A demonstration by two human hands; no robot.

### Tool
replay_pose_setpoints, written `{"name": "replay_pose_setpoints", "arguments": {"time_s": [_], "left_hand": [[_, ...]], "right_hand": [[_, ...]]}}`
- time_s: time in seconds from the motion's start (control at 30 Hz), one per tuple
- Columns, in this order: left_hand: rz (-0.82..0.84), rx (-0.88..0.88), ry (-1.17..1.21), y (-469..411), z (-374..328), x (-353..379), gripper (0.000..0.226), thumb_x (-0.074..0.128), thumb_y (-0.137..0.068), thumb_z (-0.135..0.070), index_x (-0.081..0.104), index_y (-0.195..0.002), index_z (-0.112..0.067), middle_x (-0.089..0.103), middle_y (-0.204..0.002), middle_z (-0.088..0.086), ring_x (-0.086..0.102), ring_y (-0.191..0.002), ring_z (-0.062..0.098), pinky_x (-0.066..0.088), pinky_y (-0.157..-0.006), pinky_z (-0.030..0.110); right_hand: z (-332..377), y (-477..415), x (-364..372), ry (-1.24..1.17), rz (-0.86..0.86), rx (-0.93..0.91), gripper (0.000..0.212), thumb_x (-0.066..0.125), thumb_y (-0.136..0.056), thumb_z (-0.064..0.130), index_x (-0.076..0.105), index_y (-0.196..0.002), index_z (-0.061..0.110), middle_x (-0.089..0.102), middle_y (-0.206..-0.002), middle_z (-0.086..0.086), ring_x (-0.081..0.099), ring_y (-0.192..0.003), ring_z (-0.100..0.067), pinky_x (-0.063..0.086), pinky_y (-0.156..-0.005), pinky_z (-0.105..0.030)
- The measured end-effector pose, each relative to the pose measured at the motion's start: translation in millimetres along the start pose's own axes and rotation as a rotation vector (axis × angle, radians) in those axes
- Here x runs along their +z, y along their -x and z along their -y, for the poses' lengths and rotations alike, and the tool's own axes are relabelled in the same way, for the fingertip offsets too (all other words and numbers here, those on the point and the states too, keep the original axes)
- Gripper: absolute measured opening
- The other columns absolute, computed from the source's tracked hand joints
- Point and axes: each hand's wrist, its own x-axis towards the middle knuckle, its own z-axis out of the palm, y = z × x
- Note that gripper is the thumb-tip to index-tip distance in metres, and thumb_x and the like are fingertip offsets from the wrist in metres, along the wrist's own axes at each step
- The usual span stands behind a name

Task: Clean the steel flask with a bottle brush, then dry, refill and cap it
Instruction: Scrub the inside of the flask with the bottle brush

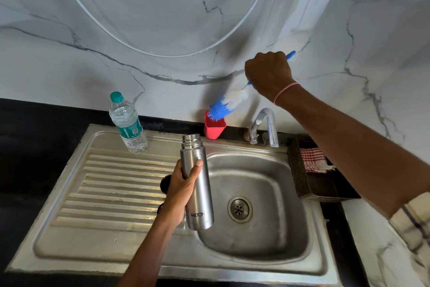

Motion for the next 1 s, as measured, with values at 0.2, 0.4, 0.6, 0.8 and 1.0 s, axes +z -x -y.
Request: {"name": "replay_pose_setpoints", "arguments": {"time_s": [0.2,0.4,0.6,0.8,1.0], "left_hand": [[0.013,0.01,0.006,9.9,-2.7,3.2,0.025,0.069,-0.094,-0.047,0.063,-0.117,-0.041,0.076,-0.1,-0.023,0.07,-0.096,-0.004,0.051,-0.083,0.022],[0.039,0.021,0.024,18.7,1.5,-2.6,0.058,0.07,-0.08,-0.059,0.059,-0.133,-0.038,0.075,-0.113,-0.017,0.069,-0.109,0.005,0.052,-0.096,0.032],[0.029,0.016,0.047,24.2,5.2,-5.4,0.054,0.07,-0.081,-0.059,0.06,-0.129,-0.038,0.075,-0.113,-0.017,0.069,-0.11,0.005,0.051,-0.094,0.03],[0.016,-0.056,0.089,26.8,7.9,-7.3,0.06,0.069,-0.077,-0.072,0.061,-0.123,-0.034,0.075,-0.115,0.002,0.072,-0.107,0.021,0.057,-0.096,0.044],[0.06,-0.182,0.207,24.0,1.6,-9.6,0.077,0.068,-0.08,-0.074,0.062,-0.131,-0.017,0.073,-0.113,0.026,0.075,-0.098,0.041,0.063,-0.081,0.049]], "right_hand": [[-25.4,17.3,-10.5,-0.081,-0.033,0.088,0.012,0.077,-0.084,0.017,0.071,-0.093,0.014,0.067,-0.088,-0.011,0.068,-0.082,-0.036,0.035,-0.068,-0.036],[-49.8,40.2,-21.6,-0.155,-0.065,0.207,0.015,0.076,-0.088,0.022,0.074,-0.102,0.016,0.067,-0.09,-0.012,0.066,-0.087,-0.039,0.035,-0.073,-0.039],[-43.4,88.7,-2.3,-0.398,-0.061,0.465,0.015,0.073,-0.09,0.03,0.077,-0.102,0.023,0.07,-0.092,-0.012,0.068,-0.089,-0.039,0.04,-0.073,-0.037],[33.2,155.2,66.9,-0.856,0.235,0.774,0.018,0.069,-0.092,0.03,0.078,-0.107,0.025,0.074,-0.1,-0.012,0.069,-0.098,-0.036,0.042,-0.076,-0.035],[38.2,181.8,75.8,-0.998,0.104,0.917,0.023,0.072,-0.09,0.042,0.076,-0.111,0.033,0.074,-0.1,-0.012,0.067,-0.094,-0.038,0.041,-0.073,-0.036]]}}
